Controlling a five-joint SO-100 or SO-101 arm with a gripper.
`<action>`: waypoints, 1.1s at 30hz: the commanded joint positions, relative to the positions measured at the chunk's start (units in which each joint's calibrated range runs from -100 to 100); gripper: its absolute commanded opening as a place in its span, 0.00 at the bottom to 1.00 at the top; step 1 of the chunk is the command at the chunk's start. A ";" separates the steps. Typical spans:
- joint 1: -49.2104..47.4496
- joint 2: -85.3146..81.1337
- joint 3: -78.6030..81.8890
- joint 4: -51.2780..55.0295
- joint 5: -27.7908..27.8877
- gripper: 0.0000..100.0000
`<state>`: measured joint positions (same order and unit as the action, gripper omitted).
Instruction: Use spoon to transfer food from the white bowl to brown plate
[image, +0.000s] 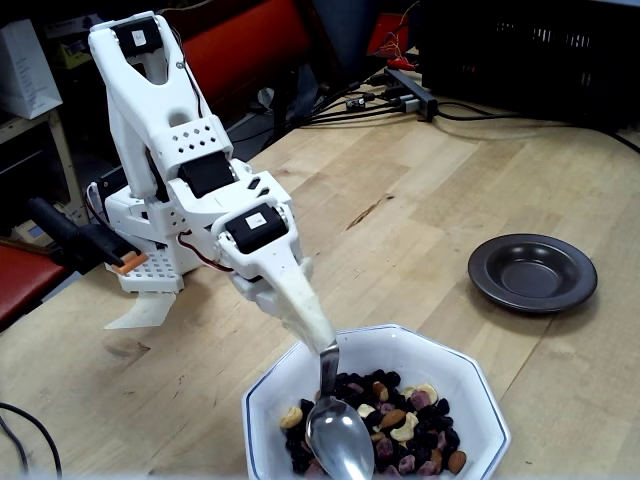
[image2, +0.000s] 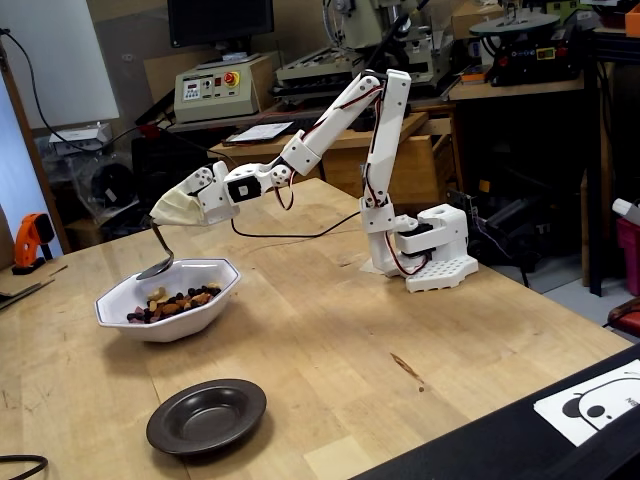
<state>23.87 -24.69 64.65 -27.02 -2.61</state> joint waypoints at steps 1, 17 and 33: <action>1.61 -0.69 -2.70 -0.81 0.24 0.04; 1.02 -0.09 -2.61 -0.57 15.09 0.04; -2.61 -0.77 8.80 -0.81 21.64 0.04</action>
<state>21.82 -24.43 72.73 -27.10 18.93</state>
